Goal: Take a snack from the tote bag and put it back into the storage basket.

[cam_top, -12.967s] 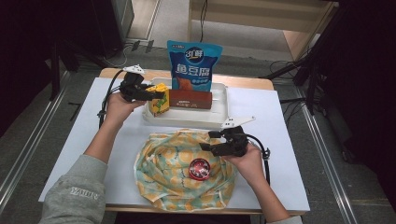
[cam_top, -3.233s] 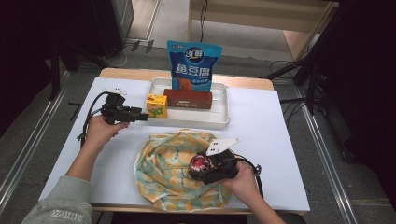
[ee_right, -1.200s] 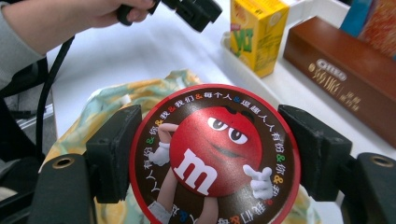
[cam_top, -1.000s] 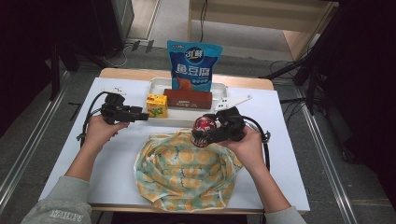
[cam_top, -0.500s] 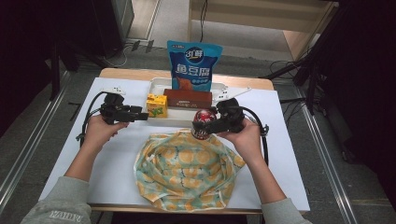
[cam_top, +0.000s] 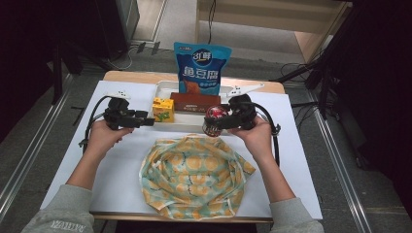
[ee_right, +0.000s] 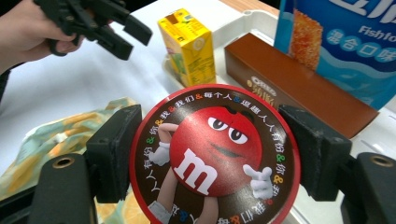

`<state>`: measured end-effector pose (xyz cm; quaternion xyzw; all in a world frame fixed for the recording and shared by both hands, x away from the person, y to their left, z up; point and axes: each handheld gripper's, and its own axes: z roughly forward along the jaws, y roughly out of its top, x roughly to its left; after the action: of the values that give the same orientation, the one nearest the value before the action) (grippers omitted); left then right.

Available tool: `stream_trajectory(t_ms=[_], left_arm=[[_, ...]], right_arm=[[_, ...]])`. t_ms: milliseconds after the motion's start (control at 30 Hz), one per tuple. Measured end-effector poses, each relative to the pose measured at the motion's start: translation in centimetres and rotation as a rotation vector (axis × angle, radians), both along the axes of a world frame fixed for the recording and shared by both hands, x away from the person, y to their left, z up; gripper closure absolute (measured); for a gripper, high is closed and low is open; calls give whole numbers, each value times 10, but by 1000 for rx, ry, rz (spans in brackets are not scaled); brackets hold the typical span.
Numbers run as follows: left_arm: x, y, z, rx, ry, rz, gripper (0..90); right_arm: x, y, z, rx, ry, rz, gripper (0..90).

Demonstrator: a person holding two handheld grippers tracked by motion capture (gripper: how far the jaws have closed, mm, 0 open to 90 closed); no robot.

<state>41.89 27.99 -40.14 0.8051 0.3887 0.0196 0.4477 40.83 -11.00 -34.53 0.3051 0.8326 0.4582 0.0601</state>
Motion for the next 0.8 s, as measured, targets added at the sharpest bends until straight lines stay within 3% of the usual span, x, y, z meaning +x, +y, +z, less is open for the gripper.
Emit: stream_trajectory(t_ms=[800], left_arm=[[-7,7,1,7,-10,5,414]], right_arm=[[44,-10,-26,-27,36,-107,265]])
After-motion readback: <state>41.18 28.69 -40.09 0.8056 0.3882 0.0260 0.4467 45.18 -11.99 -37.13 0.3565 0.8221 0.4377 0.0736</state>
